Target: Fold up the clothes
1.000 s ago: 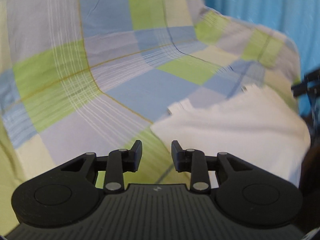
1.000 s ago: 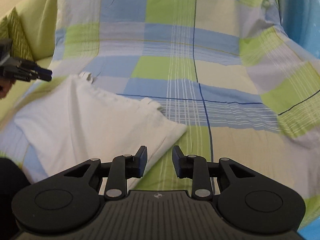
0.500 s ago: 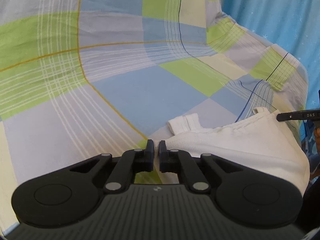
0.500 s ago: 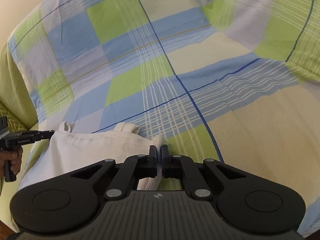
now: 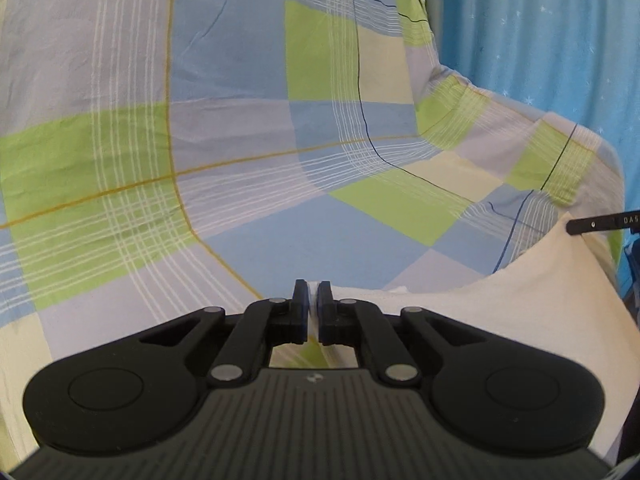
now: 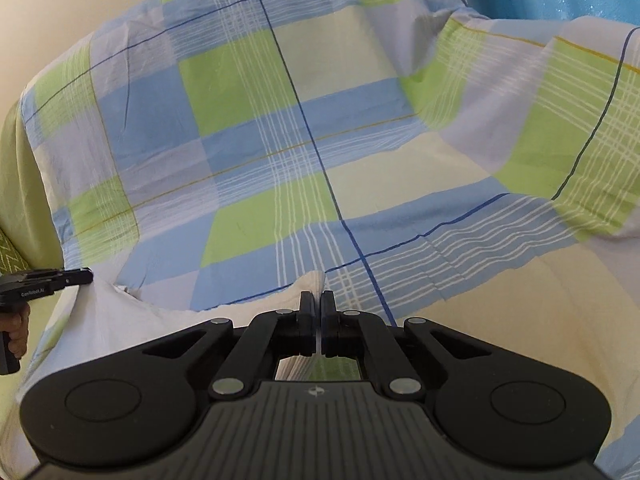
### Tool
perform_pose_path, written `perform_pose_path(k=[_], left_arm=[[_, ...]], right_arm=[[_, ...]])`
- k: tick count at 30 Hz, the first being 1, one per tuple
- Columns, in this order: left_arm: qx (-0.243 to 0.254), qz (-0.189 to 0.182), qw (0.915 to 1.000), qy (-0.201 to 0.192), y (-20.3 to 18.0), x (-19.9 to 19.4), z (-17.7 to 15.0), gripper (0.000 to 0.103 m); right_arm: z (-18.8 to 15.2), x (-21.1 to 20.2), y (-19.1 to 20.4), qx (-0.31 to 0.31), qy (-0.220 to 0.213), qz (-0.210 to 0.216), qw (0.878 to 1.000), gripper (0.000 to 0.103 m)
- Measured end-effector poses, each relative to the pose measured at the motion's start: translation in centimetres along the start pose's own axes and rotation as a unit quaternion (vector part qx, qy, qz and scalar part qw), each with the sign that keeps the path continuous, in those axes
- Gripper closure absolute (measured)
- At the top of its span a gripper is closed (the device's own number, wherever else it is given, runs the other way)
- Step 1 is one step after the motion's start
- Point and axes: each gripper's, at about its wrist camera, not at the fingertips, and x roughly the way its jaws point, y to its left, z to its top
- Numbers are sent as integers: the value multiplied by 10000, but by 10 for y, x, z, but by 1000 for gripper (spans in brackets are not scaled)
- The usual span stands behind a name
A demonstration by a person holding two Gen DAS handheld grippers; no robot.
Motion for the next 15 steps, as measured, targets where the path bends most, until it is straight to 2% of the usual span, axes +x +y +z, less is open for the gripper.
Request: perform_pose_path(k=[2, 6, 8, 11, 13, 15], left_arm=[[39, 37, 10000, -33, 1, -2, -2, 101], [-103, 194, 9992, 349, 9, 15, -12, 101], [-228, 174, 9985, 474, 12, 23, -18, 101], [-267, 214, 9983, 462, 12, 26, -18, 99], [-274, 255, 9977, 570, 13, 25, -15, 96], [-199, 375, 9971, 625, 13, 16, -10, 86]], right_arm=[[-7, 1, -7, 148, 74, -51, 9998, 101], [-21, 9, -18, 309, 228, -139, 9992, 102], [-20, 9, -16, 272, 201, -143, 9993, 102], [-16, 10, -13, 132, 228, -173, 9995, 101], [-13, 12, -14, 104, 391, -283, 9988, 97], [-11, 2, -12, 130, 371, -469, 9981, 83]])
